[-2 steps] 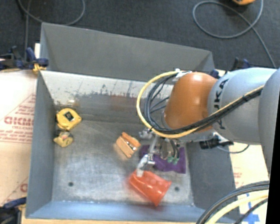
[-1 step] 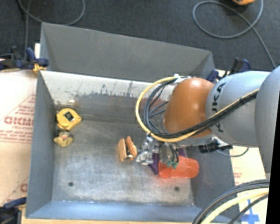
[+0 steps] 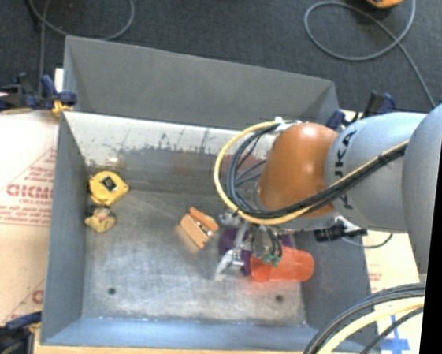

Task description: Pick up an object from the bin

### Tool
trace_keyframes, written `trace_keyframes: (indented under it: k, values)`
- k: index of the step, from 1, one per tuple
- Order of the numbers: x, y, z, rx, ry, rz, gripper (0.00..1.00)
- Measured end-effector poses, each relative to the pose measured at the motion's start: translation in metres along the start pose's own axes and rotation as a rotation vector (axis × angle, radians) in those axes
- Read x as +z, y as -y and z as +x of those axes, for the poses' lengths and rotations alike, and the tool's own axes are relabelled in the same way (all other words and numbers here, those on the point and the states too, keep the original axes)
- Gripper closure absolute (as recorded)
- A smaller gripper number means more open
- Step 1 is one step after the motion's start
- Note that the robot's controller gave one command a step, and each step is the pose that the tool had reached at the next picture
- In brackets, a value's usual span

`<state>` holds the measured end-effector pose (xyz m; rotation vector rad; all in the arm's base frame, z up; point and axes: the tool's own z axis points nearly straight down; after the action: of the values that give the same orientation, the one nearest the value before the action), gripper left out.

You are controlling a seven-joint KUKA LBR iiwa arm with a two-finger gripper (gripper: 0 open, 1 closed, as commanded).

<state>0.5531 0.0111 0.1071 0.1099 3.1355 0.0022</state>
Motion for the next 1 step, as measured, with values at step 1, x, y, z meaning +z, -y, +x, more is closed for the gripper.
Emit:
trace_keyframes:
  k: [1]
  values:
    - [0.0,0.0,0.0,0.0,0.0,0.0,0.0]
